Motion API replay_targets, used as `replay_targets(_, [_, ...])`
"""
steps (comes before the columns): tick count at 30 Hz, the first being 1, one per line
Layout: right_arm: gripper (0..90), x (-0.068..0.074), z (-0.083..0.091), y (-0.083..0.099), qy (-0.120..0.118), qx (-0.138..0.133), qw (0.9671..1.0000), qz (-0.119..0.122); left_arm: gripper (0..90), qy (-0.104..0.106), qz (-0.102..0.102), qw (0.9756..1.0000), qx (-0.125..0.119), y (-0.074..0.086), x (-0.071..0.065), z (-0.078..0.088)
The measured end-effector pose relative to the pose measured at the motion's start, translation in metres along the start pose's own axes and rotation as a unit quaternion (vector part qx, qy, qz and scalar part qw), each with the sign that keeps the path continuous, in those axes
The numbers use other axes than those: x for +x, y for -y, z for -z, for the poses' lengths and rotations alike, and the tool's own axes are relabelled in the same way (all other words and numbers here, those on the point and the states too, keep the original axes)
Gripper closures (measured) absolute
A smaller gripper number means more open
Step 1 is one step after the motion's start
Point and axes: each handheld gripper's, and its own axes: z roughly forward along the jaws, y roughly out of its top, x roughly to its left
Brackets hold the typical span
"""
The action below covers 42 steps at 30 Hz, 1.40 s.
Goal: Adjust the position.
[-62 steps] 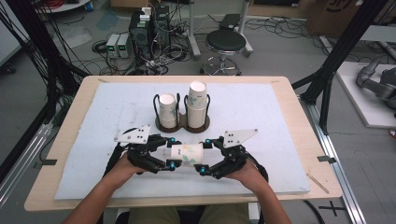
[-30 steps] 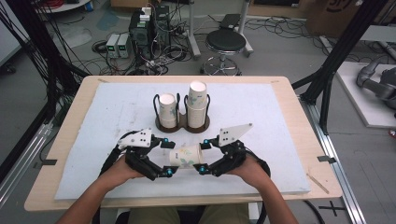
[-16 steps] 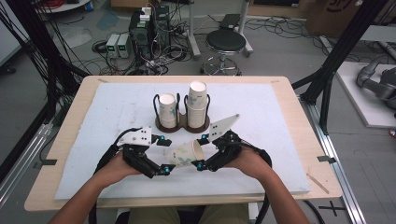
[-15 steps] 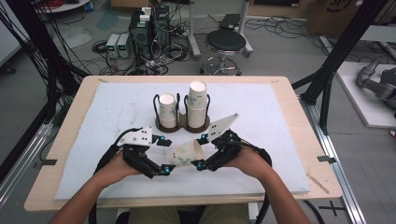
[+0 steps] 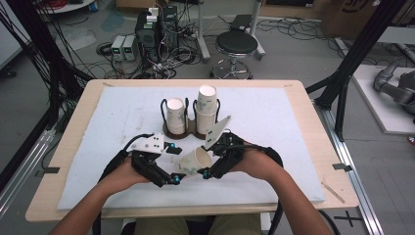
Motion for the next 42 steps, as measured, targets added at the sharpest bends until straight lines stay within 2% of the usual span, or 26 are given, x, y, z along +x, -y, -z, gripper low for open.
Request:
replay_targets(6, [27.8, 0.001, -0.002, -0.009, 0.005, 0.025, 0.9994, 0.023, 17.2, 0.008, -0.01, 0.9998, 0.016, -0.005, 0.0, -0.004])
replay_targets(7, [27.9, 0.002, -0.002, -0.011, 0.006, 0.036, 0.9991, 0.022, 17.2, 0.008, -0.011, 0.9997, 0.021, -0.006, 0.0, -0.005])
replay_targets(15, [27.8, 0.005, -0.006, -0.027, 0.017, 0.094, 0.994, 0.053, 19.4, 0.015, -0.011, 0.9989, 0.043, -0.008, 0.0, -0.013])
replay_targets(21, [27.8, 0.006, -0.01, -0.032, 0.012, 0.103, 0.9927, 0.06, 21.1, 0.016, -0.005, 0.9983, 0.055, -0.007, 0.001, -0.017])
replay_targets(25, [27.8, 0.008, -0.012, -0.034, 0.015, 0.118, 0.9906, 0.067, 24.4, 0.02, -0.003, 0.9977, 0.065, -0.008, 0.001, -0.019])
replay_targets(29, [27.8, 0.009, -0.013, -0.036, 0.013, 0.124, 0.9897, 0.069, 28.4, 0.027, -0.007, 0.9969, 0.073, -0.009, 0.001, -0.021])
replay_targets(34, [27.8, 0.009, -0.015, -0.037, 0.01, 0.128, 0.9891, 0.072, 32.7, 0.031, -0.01, 0.9963, 0.079, -0.008, 0.002, -0.024])
replay_targets(42, [27.9, 0.009, -0.016, -0.037, 0.006, 0.13, 0.9889, 0.071, 33.6, 0.036, -0.009, 0.9963, 0.078, -0.007, 0.002, -0.025])
